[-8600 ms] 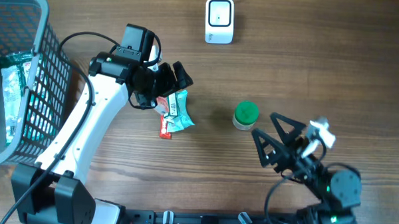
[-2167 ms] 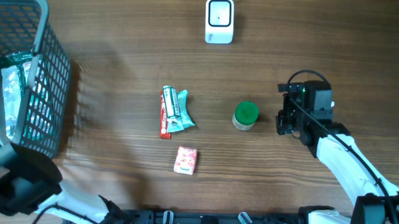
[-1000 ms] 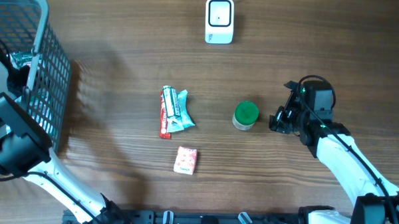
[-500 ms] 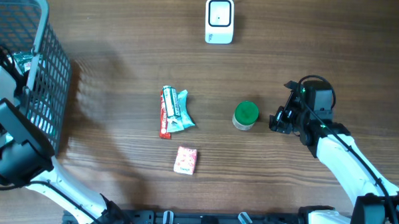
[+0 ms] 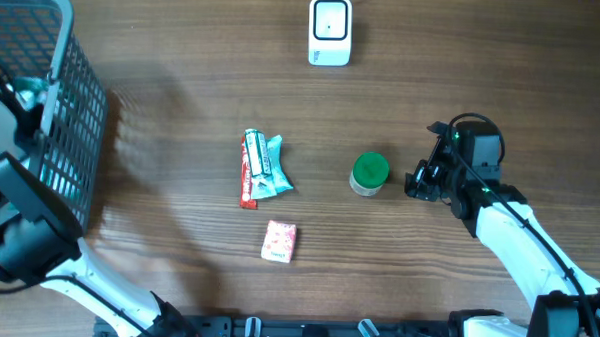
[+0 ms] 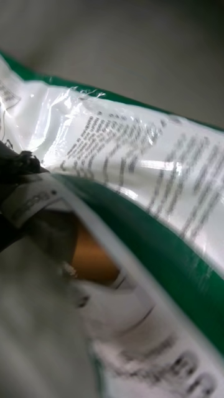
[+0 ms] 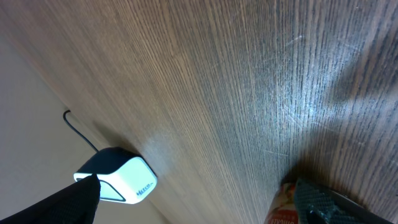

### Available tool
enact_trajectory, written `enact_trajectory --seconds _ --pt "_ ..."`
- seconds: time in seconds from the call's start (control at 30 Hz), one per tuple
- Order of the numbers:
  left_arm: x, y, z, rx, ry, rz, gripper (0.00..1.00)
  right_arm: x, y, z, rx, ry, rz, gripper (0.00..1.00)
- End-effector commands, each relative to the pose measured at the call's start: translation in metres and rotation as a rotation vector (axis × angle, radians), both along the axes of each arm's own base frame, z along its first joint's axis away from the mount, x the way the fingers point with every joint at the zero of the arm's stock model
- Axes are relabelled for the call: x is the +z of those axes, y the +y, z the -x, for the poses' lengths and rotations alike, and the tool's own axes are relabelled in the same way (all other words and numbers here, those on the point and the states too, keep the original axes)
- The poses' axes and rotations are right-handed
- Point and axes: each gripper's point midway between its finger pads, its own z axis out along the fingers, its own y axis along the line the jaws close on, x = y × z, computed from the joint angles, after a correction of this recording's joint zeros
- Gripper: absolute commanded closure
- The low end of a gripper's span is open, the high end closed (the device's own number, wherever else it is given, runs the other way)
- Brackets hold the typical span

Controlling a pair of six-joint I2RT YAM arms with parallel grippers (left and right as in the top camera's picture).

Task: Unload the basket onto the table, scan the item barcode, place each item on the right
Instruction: 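Grasp the 3M Comfort Grip Gloves bag and lift it out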

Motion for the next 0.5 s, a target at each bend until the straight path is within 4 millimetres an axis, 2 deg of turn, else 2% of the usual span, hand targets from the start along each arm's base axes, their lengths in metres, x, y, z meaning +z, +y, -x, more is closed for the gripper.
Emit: enact_trajectory --seconds 0.0,0.1,0.13,0.2,0.27,0.33,0.43,0.47 --pt "0.156 0.016 -0.036 0.051 -0.344 -0.178 0.96 -0.002 0.001 -0.001 -0.008 0.008 -0.014 0.0" --pt "0.244 0.015 -0.031 0.049 -0.508 -0.297 0.96 -0.002 0.001 -0.001 -0.008 0.008 -0.014 0.01" --pt "0.264 0.013 -0.028 0.057 -0.545 -0.324 0.96 -0.002 0.001 -0.001 -0.008 0.008 -0.014 0.0" --pt "0.317 0.003 -0.012 0.112 -0.668 -0.364 0.96 -0.002 0.001 -0.001 -0.008 0.008 -0.014 0.0" --pt "0.345 -0.007 0.001 0.163 -0.749 -0.363 0.96 -0.002 0.001 -0.001 -0.008 0.008 -0.014 0.0" --pt "0.365 -0.027 0.013 0.179 -0.825 -0.314 0.96 -0.002 0.001 -0.001 -0.009 0.008 -0.014 0.0" --pt "0.38 -0.072 0.019 0.099 -0.885 -0.2 0.96 -0.002 0.001 -0.001 -0.008 0.008 -0.014 0.0" --pt "0.38 -0.1 0.02 0.034 -0.886 -0.132 0.96 -0.002 0.001 -0.001 -0.008 0.008 -0.014 0.0"
